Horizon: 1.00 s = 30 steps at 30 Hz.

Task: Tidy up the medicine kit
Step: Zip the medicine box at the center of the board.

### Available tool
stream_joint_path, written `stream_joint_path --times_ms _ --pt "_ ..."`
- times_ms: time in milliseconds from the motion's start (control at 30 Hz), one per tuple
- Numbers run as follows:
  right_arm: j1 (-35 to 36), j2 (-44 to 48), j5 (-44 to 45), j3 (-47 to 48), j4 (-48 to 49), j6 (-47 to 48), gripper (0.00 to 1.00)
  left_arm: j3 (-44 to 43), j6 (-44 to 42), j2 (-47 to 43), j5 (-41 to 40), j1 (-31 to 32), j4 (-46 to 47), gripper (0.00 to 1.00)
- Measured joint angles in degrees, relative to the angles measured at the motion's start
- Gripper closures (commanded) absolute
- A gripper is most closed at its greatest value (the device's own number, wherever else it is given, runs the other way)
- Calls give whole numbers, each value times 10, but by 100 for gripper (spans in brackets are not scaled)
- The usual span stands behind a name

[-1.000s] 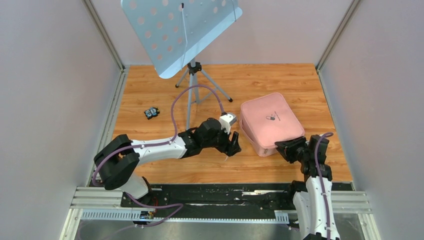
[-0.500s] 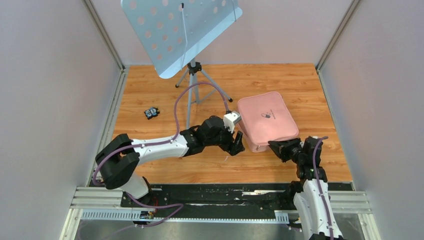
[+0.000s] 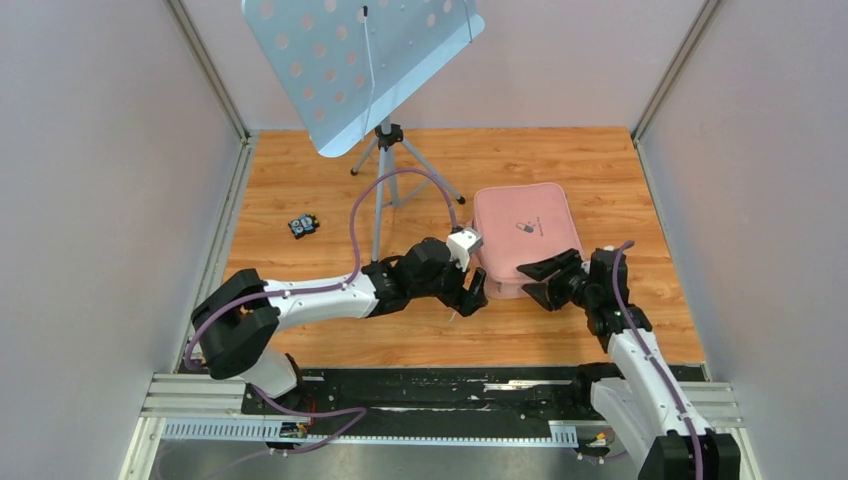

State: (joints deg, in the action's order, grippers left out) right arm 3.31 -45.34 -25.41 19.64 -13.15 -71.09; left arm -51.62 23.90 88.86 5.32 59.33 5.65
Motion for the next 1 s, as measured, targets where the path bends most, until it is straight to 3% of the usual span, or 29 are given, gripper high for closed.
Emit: stream_joint_path --times_ms 333,533,633,1000 --pt "21 50 -14 141 -134 218 46 31 10 -56 -11 -52 -2 15" --pt "146 -75 28 251 -143 309 63 73 35 -86 -21 -84 -7 15" --pt "186 -149 37 274 -141 335 65 88 45 -109 -32 -92 -16 15" --pt "198 -323 128 339 -149 393 72 91 52 -120 -19 -94 -24 15"
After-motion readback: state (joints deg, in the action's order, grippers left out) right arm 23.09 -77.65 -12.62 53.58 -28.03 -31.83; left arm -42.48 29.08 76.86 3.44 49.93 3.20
